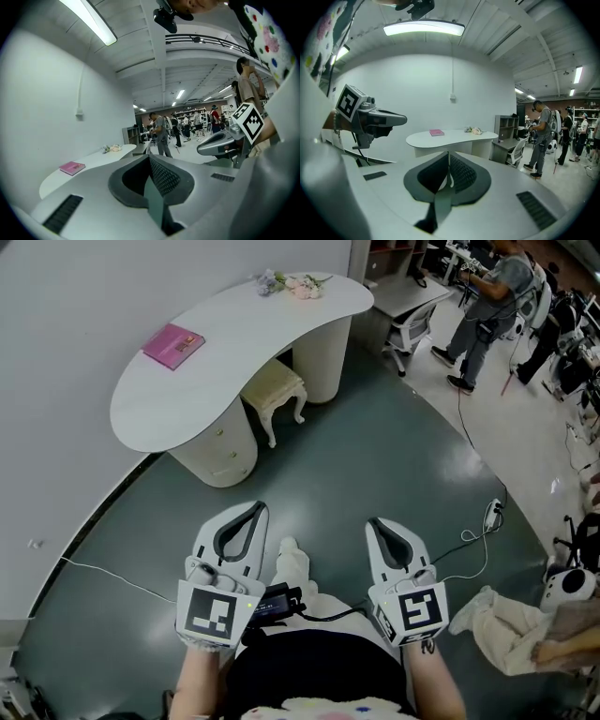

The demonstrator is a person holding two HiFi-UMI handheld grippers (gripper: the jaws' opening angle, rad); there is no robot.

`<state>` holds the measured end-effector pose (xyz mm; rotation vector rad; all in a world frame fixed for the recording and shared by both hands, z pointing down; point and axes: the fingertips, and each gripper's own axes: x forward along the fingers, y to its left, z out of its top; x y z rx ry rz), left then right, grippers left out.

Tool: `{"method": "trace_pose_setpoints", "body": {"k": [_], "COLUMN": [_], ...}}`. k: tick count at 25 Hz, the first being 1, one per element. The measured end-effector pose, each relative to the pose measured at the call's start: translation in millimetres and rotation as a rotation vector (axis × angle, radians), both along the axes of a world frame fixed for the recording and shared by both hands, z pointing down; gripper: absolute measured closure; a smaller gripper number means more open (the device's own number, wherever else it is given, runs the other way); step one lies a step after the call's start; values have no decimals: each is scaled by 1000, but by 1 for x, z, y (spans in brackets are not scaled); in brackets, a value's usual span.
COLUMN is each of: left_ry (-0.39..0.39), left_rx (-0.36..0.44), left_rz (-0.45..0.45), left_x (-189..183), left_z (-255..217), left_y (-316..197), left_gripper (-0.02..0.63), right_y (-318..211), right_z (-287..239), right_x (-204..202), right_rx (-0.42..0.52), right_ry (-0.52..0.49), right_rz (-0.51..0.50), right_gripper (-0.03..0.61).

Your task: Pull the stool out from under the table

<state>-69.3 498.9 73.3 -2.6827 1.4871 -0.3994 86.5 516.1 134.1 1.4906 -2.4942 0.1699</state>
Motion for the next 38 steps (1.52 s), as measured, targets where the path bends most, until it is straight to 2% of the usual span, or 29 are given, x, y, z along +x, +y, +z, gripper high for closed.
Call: {"method": "trace_pose_setpoints", "body": {"k": [14, 23, 32, 38], "left_ry": [22, 17, 15, 9], "left_rx": [-1, -12, -27, -40], "left_rz": [86, 114, 119, 115], "left_x": [24, 28, 17, 7], "left_z": [13, 13, 11, 17], "left_y": [-73, -169, -266, -304], "left_gripper": [598, 598, 598, 598], "right_y": [-59, -156, -259, -299], "right_z": [13, 11, 5, 12], "right_x": [8, 6, -13, -28], "right_rx": [-18, -33, -40, -69], "right_ry": [37, 33, 31, 36], "right_rz": [28, 32, 6, -33], "right_gripper": [540, 540, 540, 540]}}
